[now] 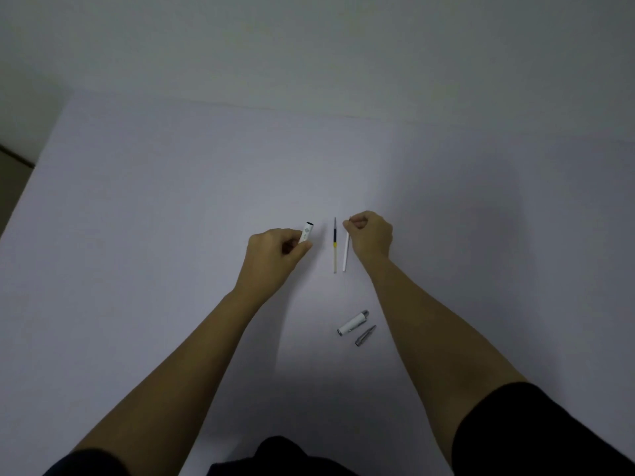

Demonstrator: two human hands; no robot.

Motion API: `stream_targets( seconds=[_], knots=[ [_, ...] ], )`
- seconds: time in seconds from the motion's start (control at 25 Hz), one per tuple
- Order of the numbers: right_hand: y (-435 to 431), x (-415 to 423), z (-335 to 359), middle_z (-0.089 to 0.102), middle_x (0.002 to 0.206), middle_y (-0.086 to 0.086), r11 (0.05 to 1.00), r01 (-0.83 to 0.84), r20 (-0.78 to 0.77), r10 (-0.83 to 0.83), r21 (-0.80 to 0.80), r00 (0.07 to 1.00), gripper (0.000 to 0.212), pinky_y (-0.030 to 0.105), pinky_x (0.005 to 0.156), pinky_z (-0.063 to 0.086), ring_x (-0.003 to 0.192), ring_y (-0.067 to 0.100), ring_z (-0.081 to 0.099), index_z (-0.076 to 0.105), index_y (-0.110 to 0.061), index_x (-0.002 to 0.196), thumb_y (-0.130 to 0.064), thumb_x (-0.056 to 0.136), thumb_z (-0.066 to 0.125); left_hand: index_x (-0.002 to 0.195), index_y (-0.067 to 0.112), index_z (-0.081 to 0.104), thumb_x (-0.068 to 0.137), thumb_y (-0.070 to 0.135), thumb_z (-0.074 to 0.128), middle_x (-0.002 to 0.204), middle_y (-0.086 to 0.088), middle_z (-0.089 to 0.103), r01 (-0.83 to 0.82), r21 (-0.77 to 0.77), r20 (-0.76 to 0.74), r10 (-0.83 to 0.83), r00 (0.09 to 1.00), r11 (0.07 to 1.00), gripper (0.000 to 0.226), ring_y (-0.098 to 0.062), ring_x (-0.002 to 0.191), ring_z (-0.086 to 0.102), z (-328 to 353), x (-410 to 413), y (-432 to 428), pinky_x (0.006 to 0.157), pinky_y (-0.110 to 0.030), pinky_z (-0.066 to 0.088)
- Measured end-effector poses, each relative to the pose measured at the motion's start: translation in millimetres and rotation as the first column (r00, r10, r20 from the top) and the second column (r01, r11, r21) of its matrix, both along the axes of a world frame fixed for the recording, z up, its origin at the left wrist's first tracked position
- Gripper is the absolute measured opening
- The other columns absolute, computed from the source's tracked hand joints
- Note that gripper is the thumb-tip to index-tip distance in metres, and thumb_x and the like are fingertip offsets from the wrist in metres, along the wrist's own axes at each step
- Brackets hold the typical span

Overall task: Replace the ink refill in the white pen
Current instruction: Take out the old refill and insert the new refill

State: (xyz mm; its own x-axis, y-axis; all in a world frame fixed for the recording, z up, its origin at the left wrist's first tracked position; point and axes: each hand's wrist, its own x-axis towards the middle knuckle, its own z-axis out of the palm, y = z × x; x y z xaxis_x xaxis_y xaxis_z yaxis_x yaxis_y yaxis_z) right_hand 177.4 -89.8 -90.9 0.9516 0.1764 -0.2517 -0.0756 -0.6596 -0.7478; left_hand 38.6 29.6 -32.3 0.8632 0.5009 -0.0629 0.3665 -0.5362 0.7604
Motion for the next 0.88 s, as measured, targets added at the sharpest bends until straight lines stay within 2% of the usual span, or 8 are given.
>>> stream_targets(
  seconds=[0.08, 0.2, 0.28, 0.4, 0.48, 0.56, 0.72, 0.88],
  knots=[
    [1.4, -0.7, 3.3, 0.071, 0.088, 0.016, 1.0, -0.005, 0.018, 0.005, -0.005, 1.0, 0.016, 0.02, 0.064, 0.04, 0.073, 0.017, 0.06, 0.067, -0.001, 0.087, -0.015, 0.081, 0.069, 0.078, 0.011, 0.07, 0.085, 0.023, 0.065, 0.059, -0.005, 0.065, -0.004, -0.008, -0.008, 0.004, 1.0, 1.0, 0.015, -0.022, 0.057, 0.061, 0.1, 0.2, 0.4, 0.059, -0.026, 0.046],
    [5.6, -1.7, 11.9, 0.071, 0.087, 0.017, 1.0, -0.031, 0.082, 0.031, -0.004, 0.996, 0.015, 0.023, 0.067, 0.044, 0.08, 0.025, 0.066, 0.066, -0.001, 0.088, -0.015, 0.083, 0.067, 0.078, 0.012, 0.07, 0.085, 0.024, 0.065, 0.059, -0.002, 0.064, -0.01, -0.022, -0.009, 0.01, 1.0, 1.0, 0.015, -0.019, 0.057, 0.06, 0.5, -0.9, -0.3, 0.057, -0.019, 0.042],
    [10.9, -4.9, 16.4, 0.071, 0.089, 0.018, 0.992, -0.123, 0.103, 0.126, -0.037, 0.987, 0.018, 0.027, 0.071, 0.047, 0.083, 0.029, 0.066, 0.065, 0.0, 0.092, -0.016, 0.083, 0.066, 0.076, 0.012, 0.07, 0.085, 0.024, 0.065, 0.059, -0.005, 0.065, -0.009, -0.022, -0.002, 0.009, 1.0, 1.0, 0.016, -0.02, 0.056, 0.059, 0.9, -1.0, -1.4, 0.057, -0.021, 0.042],
    [21.5, -11.1, 19.2, 0.068, 0.097, 0.019, 0.938, -0.273, 0.066, 0.292, -0.215, 0.954, 0.021, 0.032, 0.073, 0.05, 0.088, 0.032, 0.065, 0.059, 0.0, 0.098, -0.014, 0.084, 0.066, 0.073, 0.01, 0.068, 0.085, 0.025, 0.065, 0.058, -0.009, 0.065, -0.005, -0.009, 0.015, 0.005, 1.0, 1.0, 0.019, -0.024, 0.055, 0.059, 1.4, -0.7, -1.3, 0.056, -0.026, 0.044],
    [27.4, -15.0, 19.7, 0.065, 0.101, 0.02, 0.898, -0.296, 0.051, 0.329, -0.327, 0.943, 0.019, 0.035, 0.073, 0.051, 0.092, 0.034, 0.063, 0.056, 0.001, 0.099, -0.011, 0.086, 0.063, 0.075, 0.009, 0.069, 0.085, 0.025, 0.065, 0.059, -0.009, 0.066, -0.009, -0.007, 0.028, 0.01, 1.0, 1.0, 0.019, -0.024, 0.056, 0.06, 1.6, -2.0, 0.0, 0.057, -0.029, 0.047],
    [31.9, -18.0, 19.0, 0.064, 0.105, 0.021, 0.895, -0.274, 0.048, 0.309, -0.352, 0.95, 0.017, 0.035, 0.075, 0.05, 0.096, 0.034, 0.062, 0.055, 0.001, 0.101, -0.007, 0.087, 0.06, 0.079, 0.007, 0.071, 0.084, 0.025, 0.065, 0.061, -0.01, 0.068, -0.024, -0.01, 0.034, 0.025, 0.999, 1.0, 0.019, -0.025, 0.058, 0.062, 0.8, -3.7, 2.7, 0.061, -0.035, 0.051],
    [38.5, -18.2, 21.0, 0.067, 0.105, 0.019, 0.952, -0.182, 0.013, 0.191, -0.244, 0.982, 0.02, 0.033, 0.082, 0.049, 0.099, 0.032, 0.063, 0.059, 0.0, 0.106, -0.006, 0.087, 0.058, 0.079, 0.007, 0.071, 0.084, 0.025, 0.065, 0.063, -0.012, 0.068, -0.033, 0.009, 0.028, 0.033, 0.999, 0.999, 0.019, -0.027, 0.059, 0.063, 0.1, -8.2, 8.5, 0.063, -0.042, 0.055],
    [35.2, -8.6, 43.5, 0.073, 0.1, 0.013, 0.991, 0.07, -0.125, -0.055, 0.114, 0.991, 0.028, 0.03, 0.091, 0.048, 0.096, 0.024, 0.066, 0.067, -0.005, 0.107, -0.015, 0.081, 0.067, 0.08, 0.006, 0.071, 0.085, 0.023, 0.065, 0.062, -0.015, 0.068, -0.019, 0.026, 0.026, 0.018, 0.999, 0.999, 0.019, -0.03, 0.059, 0.062, 5.3, -12.3, 10.1, 0.063, -0.044, 0.054]
  ],
)
